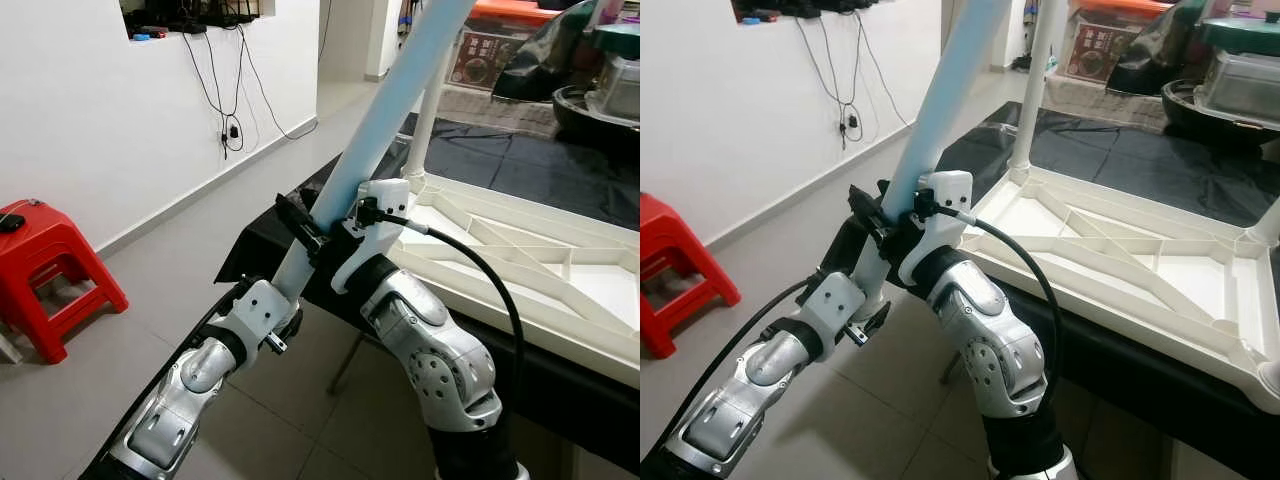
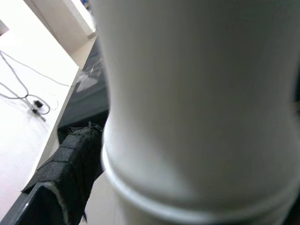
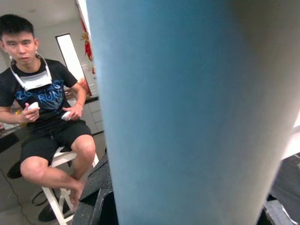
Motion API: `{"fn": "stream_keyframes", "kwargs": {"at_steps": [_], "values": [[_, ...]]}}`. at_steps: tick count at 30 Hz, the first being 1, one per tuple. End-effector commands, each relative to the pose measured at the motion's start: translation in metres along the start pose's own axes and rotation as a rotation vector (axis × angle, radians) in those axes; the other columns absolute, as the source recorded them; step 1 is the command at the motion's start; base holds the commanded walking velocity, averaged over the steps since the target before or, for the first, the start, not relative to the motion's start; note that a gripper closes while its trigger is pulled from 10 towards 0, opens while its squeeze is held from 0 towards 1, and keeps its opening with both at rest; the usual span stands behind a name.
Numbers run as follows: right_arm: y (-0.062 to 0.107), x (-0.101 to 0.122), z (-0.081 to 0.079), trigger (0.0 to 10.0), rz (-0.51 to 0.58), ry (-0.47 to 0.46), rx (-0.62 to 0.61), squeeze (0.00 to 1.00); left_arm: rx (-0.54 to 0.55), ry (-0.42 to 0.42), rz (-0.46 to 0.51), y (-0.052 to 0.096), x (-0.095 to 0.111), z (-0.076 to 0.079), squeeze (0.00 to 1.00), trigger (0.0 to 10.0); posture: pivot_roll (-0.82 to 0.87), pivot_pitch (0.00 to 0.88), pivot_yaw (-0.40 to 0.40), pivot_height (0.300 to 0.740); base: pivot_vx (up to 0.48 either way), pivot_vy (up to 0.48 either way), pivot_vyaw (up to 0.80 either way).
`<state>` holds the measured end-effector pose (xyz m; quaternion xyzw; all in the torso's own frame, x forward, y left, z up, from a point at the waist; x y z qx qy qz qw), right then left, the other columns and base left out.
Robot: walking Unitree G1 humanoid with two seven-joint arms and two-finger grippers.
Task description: Building children table
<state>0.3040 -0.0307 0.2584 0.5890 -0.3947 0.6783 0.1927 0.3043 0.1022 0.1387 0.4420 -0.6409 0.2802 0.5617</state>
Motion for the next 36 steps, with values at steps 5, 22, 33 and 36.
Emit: {"fn": "stream_keyframes", "kwargs": {"at_steps": [5,22,33,36], "values": [[-0.001,0.003,-0.002,10.0,0.007,-0.012,0.004,0.0,-0.058,0.009,0.027,-0.002,0.003,0.015,0.0,10.0,0.08,0.023,-0.019,0.74,0.0,0.0,0.0],[0.002,-0.003,-0.01,10.0,-0.015,-0.011,0.033,0.0,-0.041,-0.013,0.084,-0.007,0.011,0.012,0.0,0.0,0.07,0.02,-0.022,0.74,0.0,0.0,0.0],[0.002,-0.008,0.002,10.0,-0.02,0.037,-0.031,1.0,-0.025,0.018,0.086,-0.006,0.01,0.013,0.0,10.0,0.07,0.003,-0.02,0.74,0.0,0.0,0.0],[0.004,-0.009,0.005,10.0,-0.025,0.086,-0.014,1.0,-0.069,0.104,0.103,0.001,0.013,0.014,0.0,10.0,0.07,0.0,-0.021,0.74,0.0,0.0,0.0]]}}
Point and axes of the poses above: a point about 5 cm out from each wrist's last joint towards the gripper, its own y axis pointing back from the gripper into the wrist, its own x axis along the axis of the wrist's last joint, z = x × y, the point moved 2 cm from there along -y, pointing out of the wrist towards the gripper, and after that the axes turned 14 degrees about y, right-handed, at the moved point
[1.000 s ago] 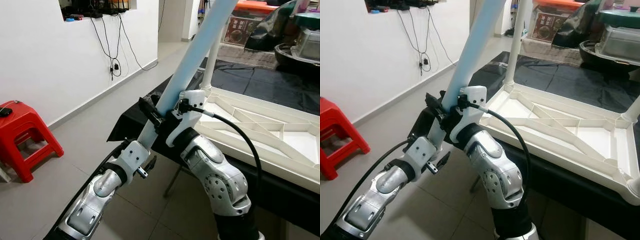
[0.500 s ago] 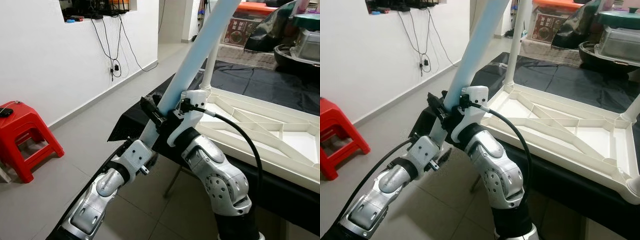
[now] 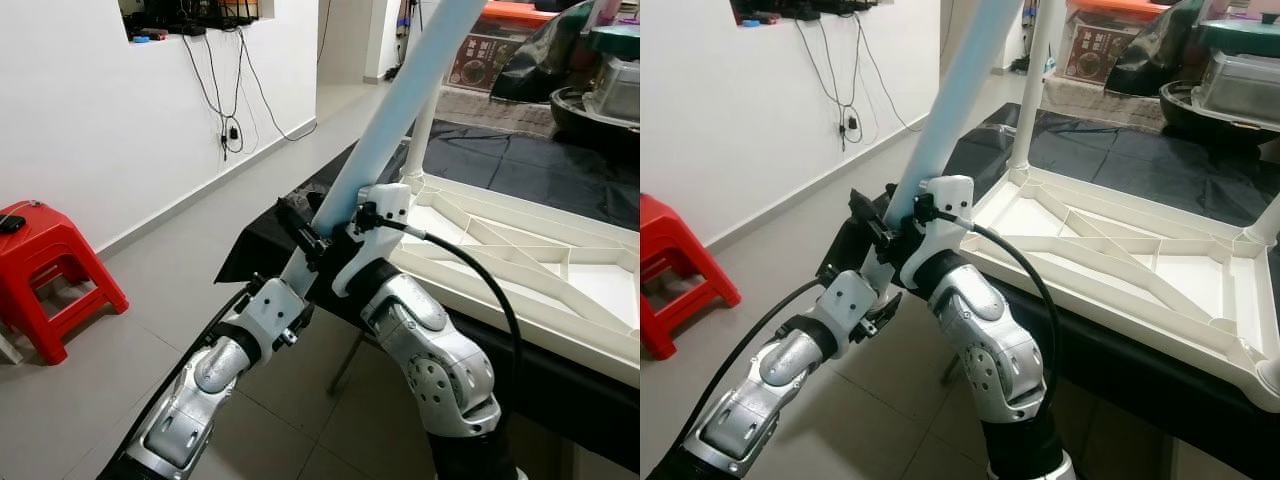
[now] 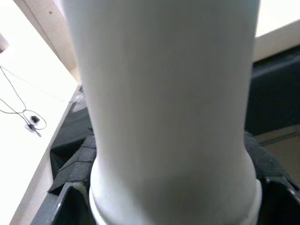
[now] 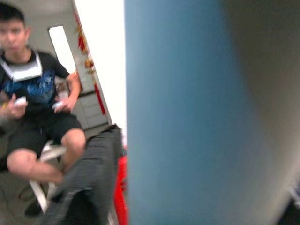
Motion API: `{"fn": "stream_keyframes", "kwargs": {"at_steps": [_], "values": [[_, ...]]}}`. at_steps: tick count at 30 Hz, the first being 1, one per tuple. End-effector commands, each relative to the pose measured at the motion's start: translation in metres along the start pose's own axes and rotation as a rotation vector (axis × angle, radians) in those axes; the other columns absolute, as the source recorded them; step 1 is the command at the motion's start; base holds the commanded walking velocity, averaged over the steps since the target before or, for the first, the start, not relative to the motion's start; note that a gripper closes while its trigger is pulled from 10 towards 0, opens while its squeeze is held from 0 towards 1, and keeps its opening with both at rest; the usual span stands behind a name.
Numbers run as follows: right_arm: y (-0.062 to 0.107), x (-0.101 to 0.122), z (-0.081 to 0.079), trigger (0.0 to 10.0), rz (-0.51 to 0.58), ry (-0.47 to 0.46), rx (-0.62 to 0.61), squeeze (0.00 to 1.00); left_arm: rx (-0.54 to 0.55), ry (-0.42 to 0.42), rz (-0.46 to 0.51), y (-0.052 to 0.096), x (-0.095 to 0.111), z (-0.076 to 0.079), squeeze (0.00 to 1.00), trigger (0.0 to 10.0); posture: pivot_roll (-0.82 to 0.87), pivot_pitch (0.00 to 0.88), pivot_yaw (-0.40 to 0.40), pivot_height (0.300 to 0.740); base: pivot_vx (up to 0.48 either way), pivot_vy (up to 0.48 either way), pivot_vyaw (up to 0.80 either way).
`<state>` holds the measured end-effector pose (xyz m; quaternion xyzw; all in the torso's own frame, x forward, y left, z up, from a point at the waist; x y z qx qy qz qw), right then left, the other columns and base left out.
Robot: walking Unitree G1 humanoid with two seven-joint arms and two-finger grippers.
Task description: Building children table
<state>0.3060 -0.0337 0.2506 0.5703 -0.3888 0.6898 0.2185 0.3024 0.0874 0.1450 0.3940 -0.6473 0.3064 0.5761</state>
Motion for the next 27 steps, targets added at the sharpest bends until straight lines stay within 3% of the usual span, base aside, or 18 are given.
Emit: {"fn": "stream_keyframes", "kwargs": {"at_steps": [1,3,5,7,8,12,14,15,17,23,27], "values": [[0.002,-0.003,0.003,10.0,-0.002,0.02,0.053,0.0,-0.08,0.106,0.012,0.011,0.003,0.004,0.0,10.0,0.07,0.0,-0.022,0.74,0.0,0.0,0.0],[0.002,-0.003,0.003,10.0,-0.002,0.02,0.053,0.0,-0.08,0.106,0.012,0.011,0.003,0.004,0.0,10.0,0.07,0.0,-0.022,0.74,0.0,0.0,0.0],[0.006,-0.007,0.008,10.0,-0.018,-0.032,0.184,0.0,-0.234,0.224,-0.02,0.03,0.001,0.01,0.0,10.0,0.08,0.0,-0.024,0.74,0.0,0.0,0.0],[0.006,-0.007,0.008,10.0,-0.018,-0.032,0.184,0.0,-0.234,0.224,-0.02,0.03,0.001,0.01,0.0,10.0,0.08,0.0,-0.024,0.74,0.0,0.0,0.0],[0.007,-0.006,0.01,10.0,-0.02,-0.061,0.239,0.0,-0.3,0.271,-0.039,0.039,-0.001,0.013,0.0,10.0,0.08,0.0,-0.026,0.74,0.0,0.0,0.0],[0.009,0.0,0.01,10.0,-0.008,-0.122,0.351,0.0,-0.387,0.342,-0.083,0.052,-0.005,0.016,0.0,10.0,0.08,0.0,-0.025,0.74,0.0,0.0,0.0],[0.015,0.003,0.001,10.0,-0.019,-0.185,0.532,0.0,-0.466,0.428,-0.117,0.063,-0.007,0.019,0.0,10.0,0.08,0.0,-0.028,0.74,0.0,0.0,0.0],[0.015,0.003,0.001,10.0,-0.019,-0.185,0.532,0.0,-0.466,0.428,-0.117,0.063,-0.007,0.019,0.0,10.0,0.08,0.0,-0.028,0.74,0.0,0.0,0.0],[0.022,0.003,-0.008,10.0,-0.043,-0.194,0.67,0.0,-0.512,0.486,-0.138,0.069,-0.007,0.02,0.0,10.0,0.08,0.0,-0.03,0.74,0.0,0.0,0.0],[0.03,0.0,-0.023,10.0,-0.08,-0.237,0.807,0.0,-0.541,0.46,-0.17,0.071,-0.01,0.018,0.0,10.0,0.08,0.004,-0.031,0.74,0.0,0.0,0.0],[0.03,0.001,-0.025,10.0,-0.083,-0.251,0.825,0.0,-0.543,0.463,-0.175,0.07,-0.009,0.016,0.0,10.0,0.08,0.007,-0.027,0.74,0.0,0.0,0.0]]}}
Point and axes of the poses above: a point about 5 cm out from each wrist's last joint towards the gripper, its own y axis pointing back from the gripper into the wrist, its own x axis along the axis of the wrist's last joint, z = x × y, the point moved 2 cm from there along -y, pointing out of the wrist towards the gripper, and after that the axes turned 14 degrees about y, right-handed, at the moved point
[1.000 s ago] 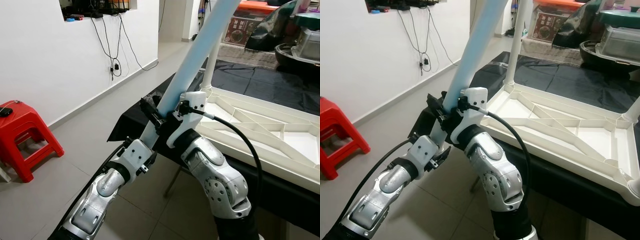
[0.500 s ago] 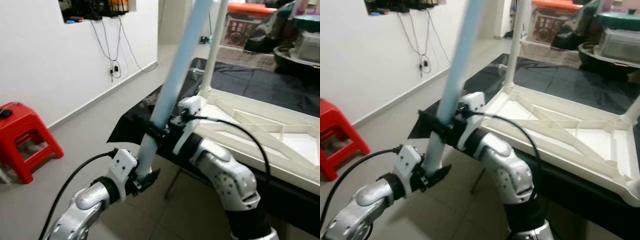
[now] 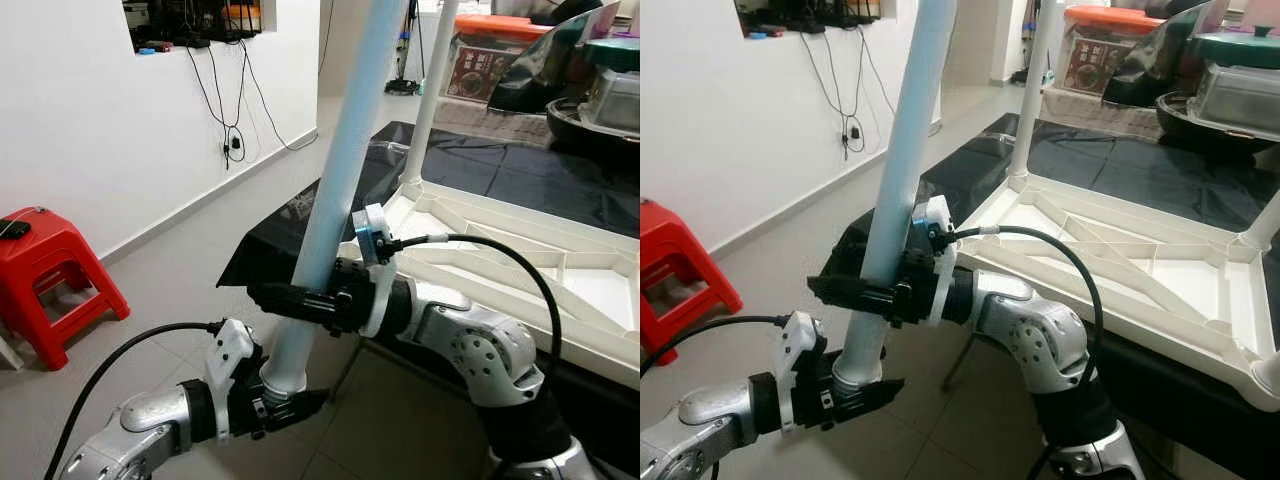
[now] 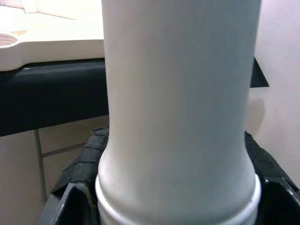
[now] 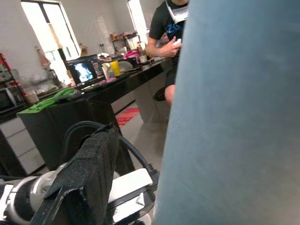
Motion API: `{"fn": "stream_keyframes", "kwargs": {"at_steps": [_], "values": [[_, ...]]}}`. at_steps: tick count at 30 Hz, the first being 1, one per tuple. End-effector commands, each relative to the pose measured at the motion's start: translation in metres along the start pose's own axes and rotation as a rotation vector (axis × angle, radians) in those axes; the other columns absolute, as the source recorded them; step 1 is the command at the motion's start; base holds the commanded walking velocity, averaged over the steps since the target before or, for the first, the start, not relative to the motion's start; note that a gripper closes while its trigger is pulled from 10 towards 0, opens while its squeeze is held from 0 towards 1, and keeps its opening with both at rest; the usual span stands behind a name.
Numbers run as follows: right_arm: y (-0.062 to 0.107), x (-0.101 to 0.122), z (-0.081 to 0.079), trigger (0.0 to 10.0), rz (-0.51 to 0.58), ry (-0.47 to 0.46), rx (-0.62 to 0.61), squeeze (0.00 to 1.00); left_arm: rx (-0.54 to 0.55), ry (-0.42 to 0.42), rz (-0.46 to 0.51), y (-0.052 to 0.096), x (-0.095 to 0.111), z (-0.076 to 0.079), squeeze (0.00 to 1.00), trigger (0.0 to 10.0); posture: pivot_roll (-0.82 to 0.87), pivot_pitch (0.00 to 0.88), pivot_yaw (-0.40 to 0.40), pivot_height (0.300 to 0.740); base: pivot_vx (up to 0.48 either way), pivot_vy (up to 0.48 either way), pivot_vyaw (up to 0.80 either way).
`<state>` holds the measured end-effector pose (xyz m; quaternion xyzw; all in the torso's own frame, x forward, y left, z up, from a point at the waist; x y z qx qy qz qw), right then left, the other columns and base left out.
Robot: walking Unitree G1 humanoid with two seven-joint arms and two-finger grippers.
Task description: Building children table
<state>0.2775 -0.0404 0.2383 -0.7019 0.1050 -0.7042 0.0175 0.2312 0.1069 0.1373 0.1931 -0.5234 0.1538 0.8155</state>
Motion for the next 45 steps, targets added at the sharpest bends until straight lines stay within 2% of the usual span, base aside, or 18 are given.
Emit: {"fn": "stream_keyframes", "kwargs": {"at_steps": [1,2,8,14,15,17,18,34,42,43,45], "values": [[-0.008,0.002,-0.01,10.0,0.01,-0.02,0.085,0.0,0.016,0.003,-0.007,0.002,0.003,-0.005,0.0,10.0,0.07,0.004,-0.03,0.74,0.0,0.0,0.0],[-0.009,0.002,-0.011,10.0,0.016,-0.043,0.098,0.0,0.015,0.01,-0.005,0.002,0.005,-0.006,0.0,10.0,0.07,0.009,-0.03,0.74,0.0,0.0,0.0],[-0.01,0.002,-0.011,10.0,0.016,-0.049,0.104,0.0,0.01,0.018,-0.006,0.002,0.004,-0.004,0.0,10.0,0.07,0.011,-0.03,0.74,0.0,0.0,0.0],[-0.01,0.002,-0.011,10.0,0.005,-0.043,0.116,0.0,-0.006,0.064,-0.02,0.004,-0.006,0.003,0.0,10.0,0.07,0.014,-0.029,0.74,0.0,0.0,0.0],[-0.01,0.002,-0.011,7.6,0.004,-0.042,0.118,0.0,-0.008,0.066,-0.022,0.005,-0.007,0.003,0.0,10.0,0.07,0.017,-0.03,0.74,0.0,0.0,0.0],[-0.01,0.002,-0.011,7.6,0.002,-0.041,0.12,0.0,-0.008,0.067,-0.022,0.005,-0.007,0.003,0.0,10.0,0.07,0.017,-0.03,0.74,0.0,0.0,0.0],[-0.01,0.002,-0.011,0.0,0.001,-0.04,0.12,0.0,-0.009,0.069,-0.022,0.005,-0.007,0.003,0.0,10.0,0.07,0.019,-0.03,0.74,0.0,0.0,0.0],[-0.008,0.002,-0.004,0.0,0.002,-0.031,0.08,0.0,0.006,0.094,-0.031,0.005,-0.009,0.005,0.0,10.0,0.07,0.022,-0.03,0.74,0.0,0.0,0.0],[-0.007,0.003,-0.001,0.0,0.011,-0.027,0.065,0.0,0.058,0.084,-0.009,0.002,-0.008,0.002,0.0,10.0,0.07,0.022,-0.032,0.74,0.0,0.0,0.0],[-0.006,0.004,0.0,0.0,0.017,-0.029,0.055,0.0,0.062,0.088,-0.001,0.001,-0.008,0.001,1.0,10.0,0.07,0.021,-0.032,0.74,0.0,0.0,0.0],[-0.006,0.004,0.0,0.0,0.017,-0.029,0.055,0.0,0.062,0.088,-0.001,0.001,-0.008,0.001,1.0,10.0,0.07,0.021,-0.032,0.74,0.0,0.0,0.0]]}}
Point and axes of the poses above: a point about 5 cm out from each wrist's last joint towards the gripper, its own y axis pointing back from the gripper into the wrist, its own x axis along the axis of the wrist's last joint, z = x × y, the point moved 2 cm from there along -y, pointing out of the wrist towards the gripper, and after that the axes turned 14 degrees about y, right-handed, at the moved point
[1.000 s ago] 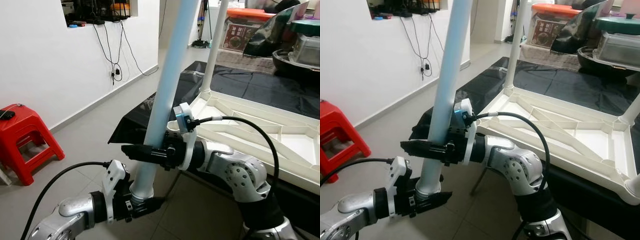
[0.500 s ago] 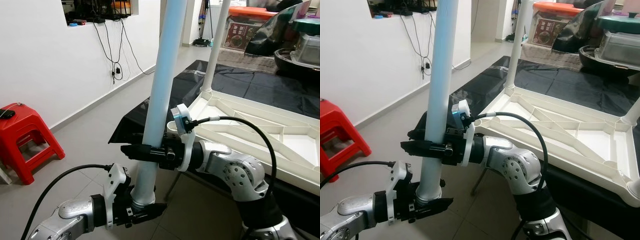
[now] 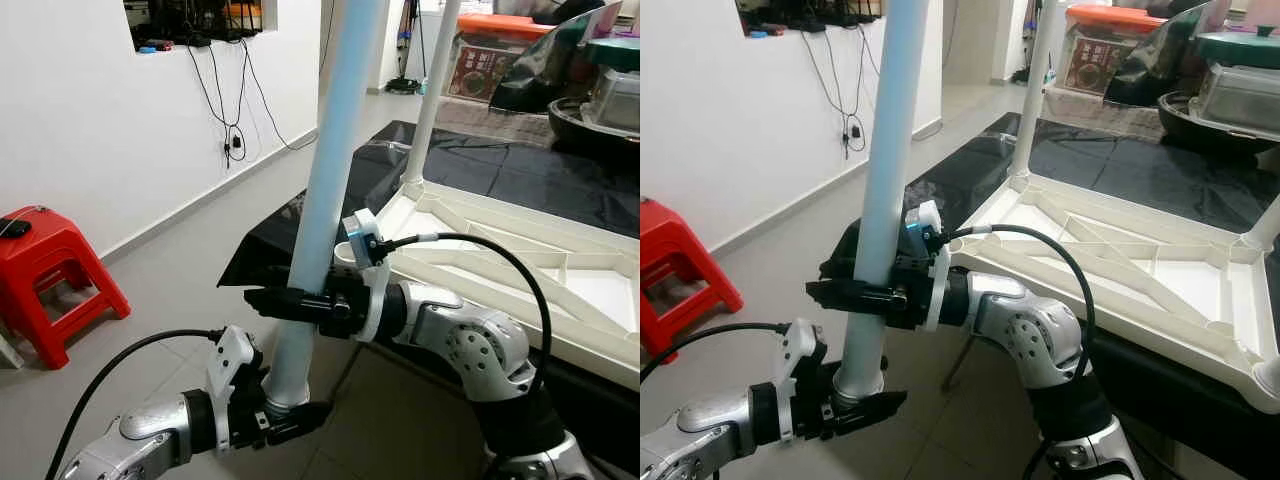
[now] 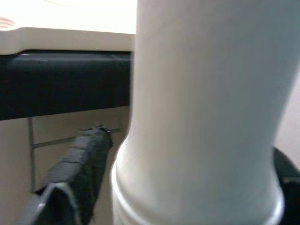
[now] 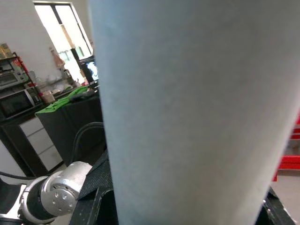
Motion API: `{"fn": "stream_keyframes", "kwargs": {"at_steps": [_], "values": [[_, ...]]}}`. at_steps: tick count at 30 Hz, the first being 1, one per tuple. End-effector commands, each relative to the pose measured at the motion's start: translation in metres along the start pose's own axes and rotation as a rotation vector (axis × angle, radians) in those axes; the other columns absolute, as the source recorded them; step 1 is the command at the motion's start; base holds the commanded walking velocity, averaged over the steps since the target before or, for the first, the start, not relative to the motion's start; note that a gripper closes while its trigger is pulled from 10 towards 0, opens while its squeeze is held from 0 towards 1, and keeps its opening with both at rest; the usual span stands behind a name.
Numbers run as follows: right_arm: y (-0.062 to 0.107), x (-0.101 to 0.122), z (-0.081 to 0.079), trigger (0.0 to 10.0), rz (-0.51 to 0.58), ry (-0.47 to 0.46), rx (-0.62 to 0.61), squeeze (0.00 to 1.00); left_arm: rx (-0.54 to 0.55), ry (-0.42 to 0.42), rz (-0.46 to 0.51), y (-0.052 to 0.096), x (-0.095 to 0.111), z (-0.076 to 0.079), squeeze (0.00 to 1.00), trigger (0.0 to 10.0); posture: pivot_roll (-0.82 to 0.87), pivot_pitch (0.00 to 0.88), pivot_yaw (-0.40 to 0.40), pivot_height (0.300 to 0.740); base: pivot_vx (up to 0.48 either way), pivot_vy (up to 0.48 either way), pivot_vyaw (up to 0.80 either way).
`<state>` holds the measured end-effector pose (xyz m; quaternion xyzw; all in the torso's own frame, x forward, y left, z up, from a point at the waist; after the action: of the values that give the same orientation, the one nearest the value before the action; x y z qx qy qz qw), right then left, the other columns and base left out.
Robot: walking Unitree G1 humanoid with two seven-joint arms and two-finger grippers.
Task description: Building children table
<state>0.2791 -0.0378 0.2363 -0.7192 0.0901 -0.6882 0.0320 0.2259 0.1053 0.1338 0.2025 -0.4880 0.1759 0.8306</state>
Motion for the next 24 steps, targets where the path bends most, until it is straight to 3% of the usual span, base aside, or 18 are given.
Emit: {"fn": "stream_keyframes", "kwargs": {"at_steps": [1,7,8,9,10,11,12,13,14,15,17,18,19,21,22,23,24], "values": [[-0.002,0.009,0.002,0.0,0.028,0.027,-0.004,0.0,0.033,0.008,0.006,0.001,-0.001,-0.004,1.0,10.0,0.07,0.019,-0.033,0.74,0.0,0.0,0.0],[0.009,0.015,0.016,0.0,0.048,0.056,-0.107,0.0,0.087,0.011,0.047,0.003,0.001,-0.008,1.0,10.0,0.07,0.016,-0.03,0.74,0.0,0.0,0.0],[0.025,0.018,0.027,0.0,0.071,0.069,-0.223,0.0,0.186,0.008,0.105,0.008,0.004,-0.019,1.0,10.0,0.07,0.004,-0.023,0.74,0.0,0.0,0.0],[0.025,0.018,0.027,0.0,0.071,0.069,-0.223,0.0,0.186,0.008,0.105,0.008,0.004,-0.019,1.0,10.0,0.07,0.004,-0.023,0.74,0.0,0.0,0.0],[0.038,0.02,0.035,0.0,0.09,0.082,-0.318,0.0,0.284,0.005,0.144,0.014,0.005,-0.03,1.0,10.0,0.07,0.0,-0.021,0.74,0.0,0.0,0.0],[0.047,0.021,0.039,0.0,0.101,0.089,-0.376,0.0,0.348,0.003,0.167,0.018,0.005,-0.038,0.0,10.0,0.07,0.0,-0.021,0.74,0.0,0.0,0.0],[0.047,0.021,0.039,0.0,0.101,0.089,-0.376,0.0,0.348,0.003,0.167,0.018,0.005,-0.038,0.0,10.0,0.07,0.0,-0.021,0.74,0.0,0.0,0.0],[0.053,0.023,0.045,0.0,0.112,0.112,-0.454,0.0,0.379,0.005,0.185,0.019,0.005,-0.039,0.0,10.0,0.08,0.0,-0.022,0.74,0.0,0.0,0.0],[0.06,0.025,0.061,0.0,0.093,0.205,-0.66,0.0,0.408,-0.019,0.196,0.018,0.005,-0.037,0.0,10.0,0.08,0.0,-0.022,0.74,0.0,0.0,0.0],[0.06,0.025,0.061,0.0,0.093,0.205,-0.66,0.0,0.408,-0.019,0.196,0.018,0.005,-0.037,0.0,10.0,0.08,0.0,-0.022,0.74,0.0,0.0,0.0],[0.07,0.027,0.075,0.0,0.052,0.306,-0.894,0.0,0.446,-0.035,0.237,0.015,0.008,-0.035,0.0,10.0,0.08,0.0,-0.02,0.74,0.0,0.0,0.0],[0.078,0.029,0.078,0.0,0.053,0.344,-1.012,0.0,0.475,-0.049,0.262,0.013,0.009,-0.033,0.0,10.0,0.08,0.0,-0.02,0.74,0.0,0.0,0.0],[0.078,0.029,0.078,0.0,0.053,0.344,-1.012,0.0,0.475,-0.049,0.262,0.013,0.009,-0.033,0.0,10.0,0.08,0.0,-0.02,0.74,0.0,0.0,0.0],[0.092,0.029,0.078,0.0,0.037,0.417,-1.204,0.0,0.535,-0.074,0.321,0.01,0.015,-0.03,0.0,10.0,0.08,0.0,-0.018,0.74,0.0,0.0,0.0],[0.092,0.029,0.078,0.0,0.037,0.417,-1.204,0.0,0.535,-0.074,0.321,0.01,0.015,-0.03,0.0,10.0,0.08,0.0,-0.018,0.74,0.0,0.0,0.0],[0.096,0.024,0.072,8.7,0.011,0.456,-1.27,0.0,0.555,-0.086,0.354,0.006,0.018,-0.028,0.0,10.0,0.08,0.0,-0.015,0.74,0.0,0.0,0.0],[0.097,0.019,0.067,10.0,-0.004,0.47,-1.3,0.0,0.563,-0.089,0.374,0.003,0.02,-0.026,0.0,10.0,0.08,0.0,-0.008,0.74,0.0,0.0,-0.77]]}}
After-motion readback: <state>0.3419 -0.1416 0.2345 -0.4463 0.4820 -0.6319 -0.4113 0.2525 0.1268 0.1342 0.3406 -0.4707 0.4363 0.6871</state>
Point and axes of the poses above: a point about 5 cm out from each wrist's last joint towards the gripper, its own y axis pointing back from the gripper into the wrist, its own x axis along the axis of the wrist's last joint, z = x × y, the point moved 2 cm from there along -y, pointing out of the wrist towards the gripper, and after that the axes turned 14 degrees about y, right-handed, at the moved point
